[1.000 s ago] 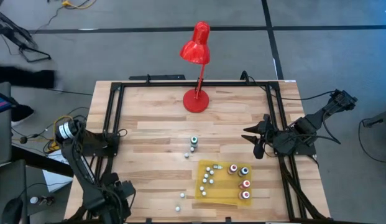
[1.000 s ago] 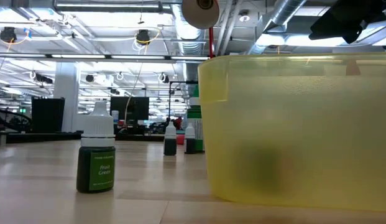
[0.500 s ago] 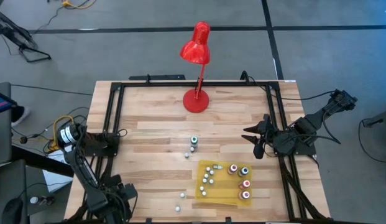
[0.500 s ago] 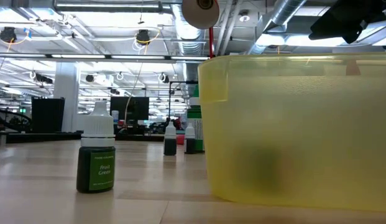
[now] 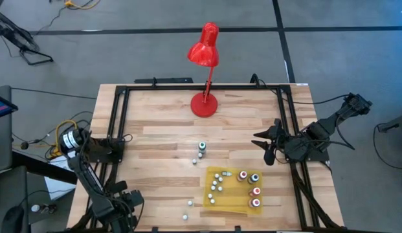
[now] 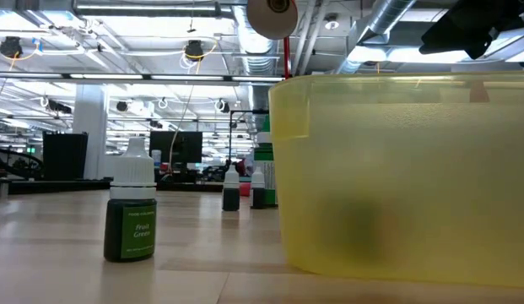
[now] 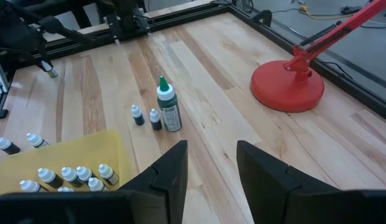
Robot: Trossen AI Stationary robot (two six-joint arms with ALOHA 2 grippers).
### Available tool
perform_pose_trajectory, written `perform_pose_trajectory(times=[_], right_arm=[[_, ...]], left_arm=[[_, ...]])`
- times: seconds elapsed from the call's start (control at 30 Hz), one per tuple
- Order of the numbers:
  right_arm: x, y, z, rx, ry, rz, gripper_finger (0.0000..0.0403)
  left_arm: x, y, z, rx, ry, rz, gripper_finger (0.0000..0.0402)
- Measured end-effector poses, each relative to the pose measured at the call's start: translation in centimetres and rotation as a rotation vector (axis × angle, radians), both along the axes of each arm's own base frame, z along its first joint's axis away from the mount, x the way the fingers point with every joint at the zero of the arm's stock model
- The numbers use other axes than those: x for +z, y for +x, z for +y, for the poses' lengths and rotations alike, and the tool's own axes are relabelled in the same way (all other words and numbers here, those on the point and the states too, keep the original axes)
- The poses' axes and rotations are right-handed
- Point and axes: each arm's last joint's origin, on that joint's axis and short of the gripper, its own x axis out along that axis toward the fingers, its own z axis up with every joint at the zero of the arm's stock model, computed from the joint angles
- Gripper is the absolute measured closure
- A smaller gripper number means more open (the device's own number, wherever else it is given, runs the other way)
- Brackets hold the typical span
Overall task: Pick & Place food coloring
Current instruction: Move the green food coloring to the center of the table
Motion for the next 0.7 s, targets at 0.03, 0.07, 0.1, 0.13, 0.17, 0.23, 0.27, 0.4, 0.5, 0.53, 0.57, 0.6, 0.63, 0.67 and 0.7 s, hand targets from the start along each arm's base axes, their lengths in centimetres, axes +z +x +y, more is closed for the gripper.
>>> perform_pose_trajectory(times=[0.03, 0.07, 0.1, 0.13, 0.17, 0.23, 0.27, 0.4, 0.5, 0.53, 0.57, 0.6, 0.63, 0.67, 0.7], right_arm=[[0.0, 0.0, 0.0, 0.0, 0.0, 0.0, 0.0274], [0.0, 0.0, 0.0, 0.0, 0.0, 0.0, 0.0274], [0.0, 0.0, 0.0, 0.0, 0.0, 0.0, 0.0274], [0.0, 0.0, 0.0, 0.0, 0.0, 0.0, 0.0274], [0.0, 0.0, 0.0, 0.0, 0.0, 0.0, 0.0274], [0.0, 0.0, 0.0, 0.0, 0.0, 0.0, 0.0274], [0.0, 0.0, 0.0, 0.0, 0.0, 0.0, 0.0274], [0.0, 0.0, 0.0, 0.0, 0.0, 0.0, 0.0274], [0.0, 0.0, 0.0, 0.0, 0.0, 0.0, 0.0274], [0.0, 0.0, 0.0, 0.0, 0.0, 0.001, 0.0274], [0.0, 0.0, 0.0, 0.0, 0.0, 0.0, 0.0274], [0.0, 0.0, 0.0, 0.0, 0.0, 0.0, 0.0274], [0.0, 0.0, 0.0, 0.0, 0.0, 0.0, 0.0274], [0.0, 0.0, 0.0, 0.0, 0.0, 0.0, 0.0274], [0.0, 0.0, 0.0, 0.0, 0.0, 0.0, 0.0274]], left_arm=[[0.0, 0.1, 0.0, -0.005, -0.001, 0.0, 0.0362], [0.0, 0.2, 0.1, -0.009, -0.002, 0.001, 0.0362], [0.0, 0.4, 0.1, -0.016, -0.004, 0.002, 0.0362], [0.0, 0.6, 0.2, -0.023, -0.005, 0.002, 0.0362], [0.1, 0.9, 0.3, -0.028, -0.005, -0.001, 0.0362], [0.2, 1.7, 0.6, -0.044, -0.005, -0.01, 0.0359], [0.3, 2.2, 0.8, -0.055, -0.01, -0.013, 0.0353], [0.6, 4.6, 2.0, -0.112, -0.014, -0.016, 0.0342], [0.6, 7.0, 3.6, -0.136, -0.017, -0.043, 0.0345], [0.6, 7.8, 4.1, -0.146, -0.022, -0.055, 0.0345], [0.7, 8.7, 4.7, -0.154, -0.03, -0.072, 0.0346], [0.7, 9.5, 5.2, -0.165, -0.041, -0.089, 0.0345], [0.7, 10.4, 5.7, -0.18, -0.051, -0.109, 0.0345], [0.7, 11.1, 6.2, -0.191, -0.059, -0.127, 0.0345], [0.8, 11.8, 6.7, -0.204, -0.067, -0.147, 0.0345]])
